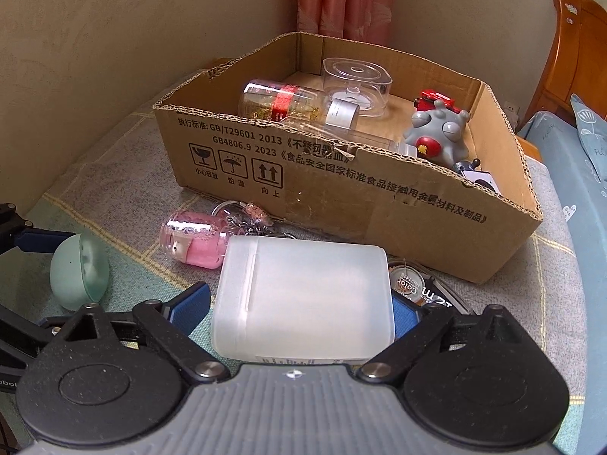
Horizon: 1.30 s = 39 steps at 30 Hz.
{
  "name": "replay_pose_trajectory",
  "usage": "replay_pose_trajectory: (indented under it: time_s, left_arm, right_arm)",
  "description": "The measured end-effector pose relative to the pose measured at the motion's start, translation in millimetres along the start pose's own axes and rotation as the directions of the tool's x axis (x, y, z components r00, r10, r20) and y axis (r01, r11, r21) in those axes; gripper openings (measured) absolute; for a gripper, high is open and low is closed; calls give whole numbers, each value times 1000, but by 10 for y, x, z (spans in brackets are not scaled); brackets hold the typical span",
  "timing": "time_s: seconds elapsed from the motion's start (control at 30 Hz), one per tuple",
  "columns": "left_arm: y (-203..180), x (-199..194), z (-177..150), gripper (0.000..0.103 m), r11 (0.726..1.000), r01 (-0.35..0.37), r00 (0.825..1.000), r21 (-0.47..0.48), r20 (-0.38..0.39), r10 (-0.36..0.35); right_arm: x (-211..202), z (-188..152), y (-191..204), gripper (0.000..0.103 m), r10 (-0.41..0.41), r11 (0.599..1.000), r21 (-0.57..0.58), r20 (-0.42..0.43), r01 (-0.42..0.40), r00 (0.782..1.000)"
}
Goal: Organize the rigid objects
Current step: 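Lift the case with the left tool while the right tool grasps the white plastic bottle, then carry the case into the box and open the left tool while the right tool carries the bottle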
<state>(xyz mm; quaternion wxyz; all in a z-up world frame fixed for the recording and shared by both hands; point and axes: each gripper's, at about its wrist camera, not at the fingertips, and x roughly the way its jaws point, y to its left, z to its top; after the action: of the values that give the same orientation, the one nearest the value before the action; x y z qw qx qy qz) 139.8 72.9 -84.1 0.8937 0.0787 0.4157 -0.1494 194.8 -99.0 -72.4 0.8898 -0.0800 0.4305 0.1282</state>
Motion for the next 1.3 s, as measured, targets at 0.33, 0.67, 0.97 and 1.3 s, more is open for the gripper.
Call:
replay_pose_trajectory:
  time_s: [0.33, 0.67, 0.97, 1.3]
  left_arm:
    - [-74, -47, 8, 60, 1000, 15, 1000, 13, -16, -14]
    - [-120, -33, 1, 68, 999, 4, 1000, 39, -23, -3]
    - [-127, -80, 24, 60, 1000, -14, 999, 28, -47, 15]
    - [-112, -313, 228, 60, 999, -40, 999, 20, -4, 40]
  right_arm:
    - [-114, -111, -72, 87, 10, 999, -34, -22, -11, 1000]
    - [-136, -81, -49, 87, 6, 999, -45, -18, -7, 1000]
    - [-217, -79, -19, 86, 28, 994, -104, -19, -30, 999]
    - [-501, -61, -74, 86, 82, 983, -167, 0, -81, 997]
